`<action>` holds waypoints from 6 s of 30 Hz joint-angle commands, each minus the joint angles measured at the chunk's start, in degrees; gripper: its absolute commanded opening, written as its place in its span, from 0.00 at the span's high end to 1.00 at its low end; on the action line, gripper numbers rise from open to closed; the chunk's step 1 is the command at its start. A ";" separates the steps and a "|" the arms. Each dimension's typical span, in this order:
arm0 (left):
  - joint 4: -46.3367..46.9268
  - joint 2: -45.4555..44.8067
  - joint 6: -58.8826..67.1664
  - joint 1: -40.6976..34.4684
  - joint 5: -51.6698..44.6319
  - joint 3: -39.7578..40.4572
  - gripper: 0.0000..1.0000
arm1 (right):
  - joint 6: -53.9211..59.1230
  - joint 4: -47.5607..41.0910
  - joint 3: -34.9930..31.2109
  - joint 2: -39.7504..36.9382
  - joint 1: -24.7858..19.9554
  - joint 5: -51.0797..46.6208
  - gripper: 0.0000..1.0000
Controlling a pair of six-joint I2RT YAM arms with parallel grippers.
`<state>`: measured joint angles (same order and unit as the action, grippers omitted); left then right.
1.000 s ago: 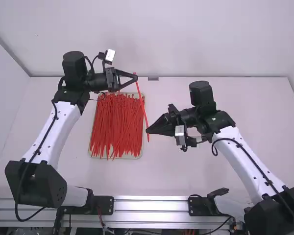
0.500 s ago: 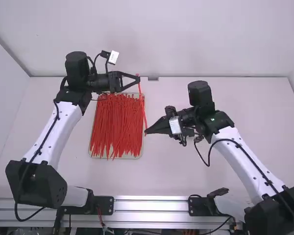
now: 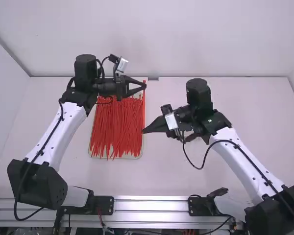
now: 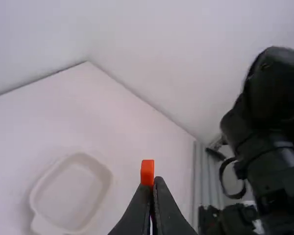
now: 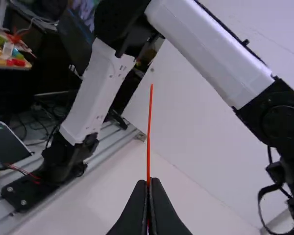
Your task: Fasten the cable tie
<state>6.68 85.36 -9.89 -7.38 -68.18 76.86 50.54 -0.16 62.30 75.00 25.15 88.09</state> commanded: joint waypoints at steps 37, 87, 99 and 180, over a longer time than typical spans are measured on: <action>-17.59 0.15 36.74 0.70 -4.46 -0.31 0.98 | -79.21 18.32 -0.04 0.00 -7.58 -20.98 1.00; -22.77 0.15 48.26 -2.34 -11.96 -0.33 0.98 | -107.54 58.47 -16.96 -0.09 -4.50 -28.00 1.00; -22.36 0.15 48.26 -2.75 -12.41 -0.33 0.98 | -107.71 58.45 -16.96 -0.09 -4.87 -28.39 1.00; -21.51 0.15 49.22 -1.62 -12.31 -0.33 0.98 | -113.35 56.98 -16.96 -0.11 -4.87 -31.19 1.00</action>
<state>-14.63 85.38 38.63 -9.32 -77.78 76.86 -62.65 56.40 45.50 75.00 20.60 56.88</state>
